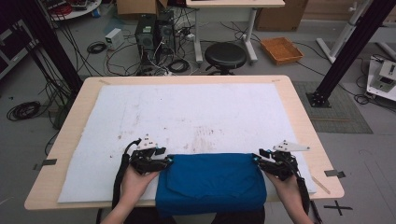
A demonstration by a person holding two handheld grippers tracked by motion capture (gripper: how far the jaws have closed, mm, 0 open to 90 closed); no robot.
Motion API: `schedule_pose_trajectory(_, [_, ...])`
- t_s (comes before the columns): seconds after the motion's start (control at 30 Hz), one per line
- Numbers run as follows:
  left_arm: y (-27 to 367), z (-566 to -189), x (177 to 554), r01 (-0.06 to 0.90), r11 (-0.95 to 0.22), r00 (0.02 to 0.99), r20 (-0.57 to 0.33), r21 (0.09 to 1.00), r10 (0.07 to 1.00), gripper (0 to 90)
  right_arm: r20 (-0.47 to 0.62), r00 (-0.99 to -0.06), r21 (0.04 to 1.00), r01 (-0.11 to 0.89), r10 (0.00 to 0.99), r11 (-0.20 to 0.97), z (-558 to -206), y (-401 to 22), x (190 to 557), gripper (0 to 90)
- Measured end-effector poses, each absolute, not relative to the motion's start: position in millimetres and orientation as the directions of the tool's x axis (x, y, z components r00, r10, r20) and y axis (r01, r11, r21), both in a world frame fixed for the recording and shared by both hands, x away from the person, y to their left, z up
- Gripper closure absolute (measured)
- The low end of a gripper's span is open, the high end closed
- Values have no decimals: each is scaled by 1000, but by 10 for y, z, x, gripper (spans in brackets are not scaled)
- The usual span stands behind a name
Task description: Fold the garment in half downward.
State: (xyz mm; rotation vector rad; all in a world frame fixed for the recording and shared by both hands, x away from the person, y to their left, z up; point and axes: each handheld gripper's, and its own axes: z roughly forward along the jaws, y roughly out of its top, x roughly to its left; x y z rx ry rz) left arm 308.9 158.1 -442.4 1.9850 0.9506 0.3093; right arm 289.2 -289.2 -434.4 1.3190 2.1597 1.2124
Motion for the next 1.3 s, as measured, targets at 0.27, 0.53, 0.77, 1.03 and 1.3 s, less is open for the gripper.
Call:
schedule_pose_trajectory(0.27, [1535, -4494, 3095, 567, -333, 684, -205, 754, 700, 527, 257, -521, 717, 667, 814, 201, -4487, -2839, 3052, 622])
schedule_pose_trajectory(0.53, [1550, -4480, 3070, 558, -318, 703, -232, 766, 673, 832, 222, -570, 740, 627, 791, 245, -4460, -2796, 3000, 850])
schedule_pose_trajectory(0.77, [1674, -4350, 3356, 531, -310, 688, -188, 789, 701, 840, 168, -578, 783, 571, 799, 248, -4327, -2707, 3216, 854])
schedule_pose_trajectory(1.03, [1753, -4188, 3937, 522, -330, 656, -123, 787, 744, 839, 148, -542, 791, 567, 827, 230, -4177, -2566, 3818, 854])
schedule_pose_trajectory(1.3, [1747, -4286, 4268, 530, -360, 641, -84, 768, 763, 839, 132, -521, 780, 580, 843, 236, -4197, -2449, 4221, 853])
